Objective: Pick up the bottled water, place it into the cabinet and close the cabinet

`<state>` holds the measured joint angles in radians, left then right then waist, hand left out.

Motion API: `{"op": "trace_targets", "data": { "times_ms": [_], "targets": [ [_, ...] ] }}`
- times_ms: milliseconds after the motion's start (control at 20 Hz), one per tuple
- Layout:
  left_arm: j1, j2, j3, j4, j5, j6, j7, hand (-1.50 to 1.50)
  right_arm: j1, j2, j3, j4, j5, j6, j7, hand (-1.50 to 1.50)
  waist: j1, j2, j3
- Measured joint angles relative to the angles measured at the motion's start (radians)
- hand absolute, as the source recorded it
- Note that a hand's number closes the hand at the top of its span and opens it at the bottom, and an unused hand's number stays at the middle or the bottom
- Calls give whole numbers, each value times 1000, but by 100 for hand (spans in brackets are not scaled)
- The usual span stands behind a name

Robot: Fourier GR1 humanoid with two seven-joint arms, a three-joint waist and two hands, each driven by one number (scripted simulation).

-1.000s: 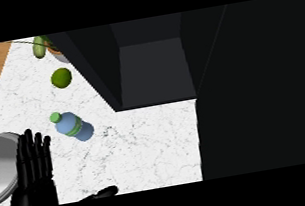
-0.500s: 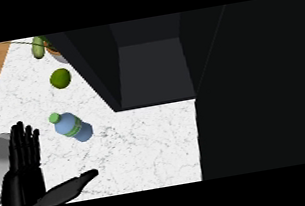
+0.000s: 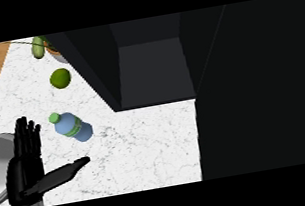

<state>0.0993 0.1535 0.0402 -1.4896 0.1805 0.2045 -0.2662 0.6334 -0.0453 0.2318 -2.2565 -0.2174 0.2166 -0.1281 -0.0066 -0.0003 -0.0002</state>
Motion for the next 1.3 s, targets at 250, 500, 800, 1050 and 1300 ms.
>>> {"op": "trace_targets", "data": {
  "times_ms": [250, 500, 800, 1050, 1300],
  "targets": [
    [-68, 10, 72, 196, 47, -67, -74, -150, 18, 6, 22, 13, 13, 0, -29, -150, -2, 0, 0],
    [-139, 15, 129, 382, 89, -141, -149, -150, 28, -15, -7, 41, -14, 25, -64, -150, -3, 0, 0],
    [-270, 27, 180, 636, 107, -208, -244, -150, 44, -14, 15, 36, -1, 22, -71, -150, -6, 1, -1],
    [-347, 45, 206, 815, 100, -260, -341, -150, 42, -21, 20, 30, 5, 19, -75, -150, -6, 2, -1],
    [-424, 58, 232, 987, 95, -302, -429, -150, 31, -33, 7, 27, -7, 23, -68, -150, -8, 2, -1]
  ]
}}
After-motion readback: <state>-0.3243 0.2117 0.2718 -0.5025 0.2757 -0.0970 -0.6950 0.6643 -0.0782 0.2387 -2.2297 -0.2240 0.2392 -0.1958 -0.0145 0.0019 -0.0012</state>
